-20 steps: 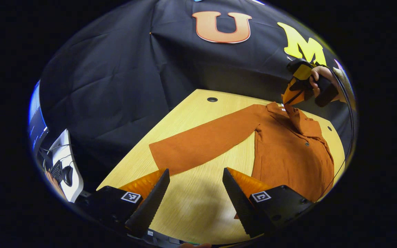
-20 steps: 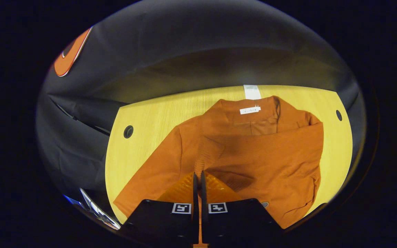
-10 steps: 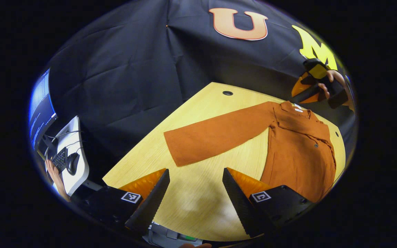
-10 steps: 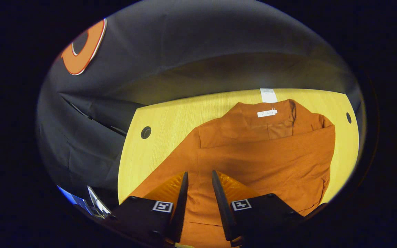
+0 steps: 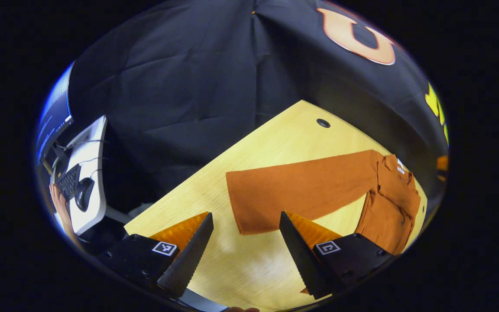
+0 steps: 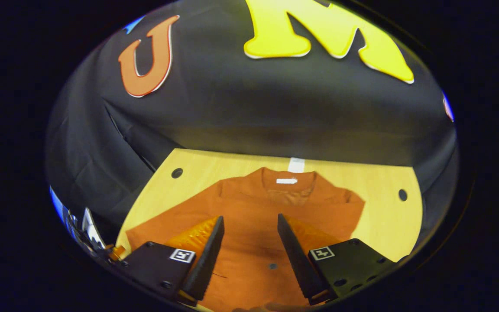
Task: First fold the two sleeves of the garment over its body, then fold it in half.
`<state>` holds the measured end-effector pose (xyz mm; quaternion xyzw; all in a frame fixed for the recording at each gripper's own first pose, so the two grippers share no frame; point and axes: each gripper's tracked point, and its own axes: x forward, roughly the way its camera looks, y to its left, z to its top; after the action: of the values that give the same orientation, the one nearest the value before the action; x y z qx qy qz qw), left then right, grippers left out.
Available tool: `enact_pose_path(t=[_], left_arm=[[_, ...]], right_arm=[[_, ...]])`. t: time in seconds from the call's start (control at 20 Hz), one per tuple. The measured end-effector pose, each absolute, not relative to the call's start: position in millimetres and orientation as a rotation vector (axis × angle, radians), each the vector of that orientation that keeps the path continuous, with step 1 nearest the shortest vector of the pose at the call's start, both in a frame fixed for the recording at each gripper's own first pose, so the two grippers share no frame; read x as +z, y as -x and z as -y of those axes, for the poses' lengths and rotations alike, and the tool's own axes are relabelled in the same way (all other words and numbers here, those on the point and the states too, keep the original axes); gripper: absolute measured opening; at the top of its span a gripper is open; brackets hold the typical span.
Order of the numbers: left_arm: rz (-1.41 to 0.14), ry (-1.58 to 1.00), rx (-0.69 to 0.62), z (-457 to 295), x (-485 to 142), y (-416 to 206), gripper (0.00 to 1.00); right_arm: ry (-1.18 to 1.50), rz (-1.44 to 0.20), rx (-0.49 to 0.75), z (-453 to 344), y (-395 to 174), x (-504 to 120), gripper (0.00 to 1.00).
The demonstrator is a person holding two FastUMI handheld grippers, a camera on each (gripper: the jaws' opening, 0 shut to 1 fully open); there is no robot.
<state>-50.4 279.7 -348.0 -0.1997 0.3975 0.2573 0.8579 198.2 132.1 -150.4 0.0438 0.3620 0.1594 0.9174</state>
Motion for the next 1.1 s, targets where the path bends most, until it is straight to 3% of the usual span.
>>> enact_pose_path(t=[0.1,0.3,0.55,0.6,0.65,0.7,0.85,1.0,1.05,1.1], left_arm=[[-0.876,0.497,0.536,-287,-355,37,1.0],[-0.998,0.628,0.551,-295,-372,22,1.0],[-1.085,0.705,0.551,-297,-386,3,0.91],[-1.12,0.715,0.553,-294,-390,3,0.98],[-1.192,0.716,0.573,-293,-396,13,0.84],[-1.263,0.729,0.588,-290,-401,24,0.83],[-1.294,0.758,0.615,-295,-404,24,0.64],[-1.349,0.734,0.579,-295,-403,26,0.6],[-1.375,0.715,0.558,-294,-403,26,0.65],[-1.391,0.707,0.557,-293,-404,26,0.6]], right_arm=[[-0.033,-0.726,0.297,-85,-178,-160,0.89],[-0.006,-0.749,0.19,4,-120,-189,0.89],[0.025,-0.789,0.103,86,-40,-231,0.89],[0.024,-0.785,0.086,94,-29,-234,0.89],[0.03,-0.775,0.07,101,-18,-235,0.89],[0.049,-0.759,0.041,112,-11,-236,0.89],[0.038,-0.771,0.024,126,10,-243,0.88],[0.007,-0.784,-0.008,143,23,-252,0.88],[-0.017,-0.794,-0.014,147,27,-256,0.88],[-0.038,-0.803,-0.021,150,31,-260,0.87]])
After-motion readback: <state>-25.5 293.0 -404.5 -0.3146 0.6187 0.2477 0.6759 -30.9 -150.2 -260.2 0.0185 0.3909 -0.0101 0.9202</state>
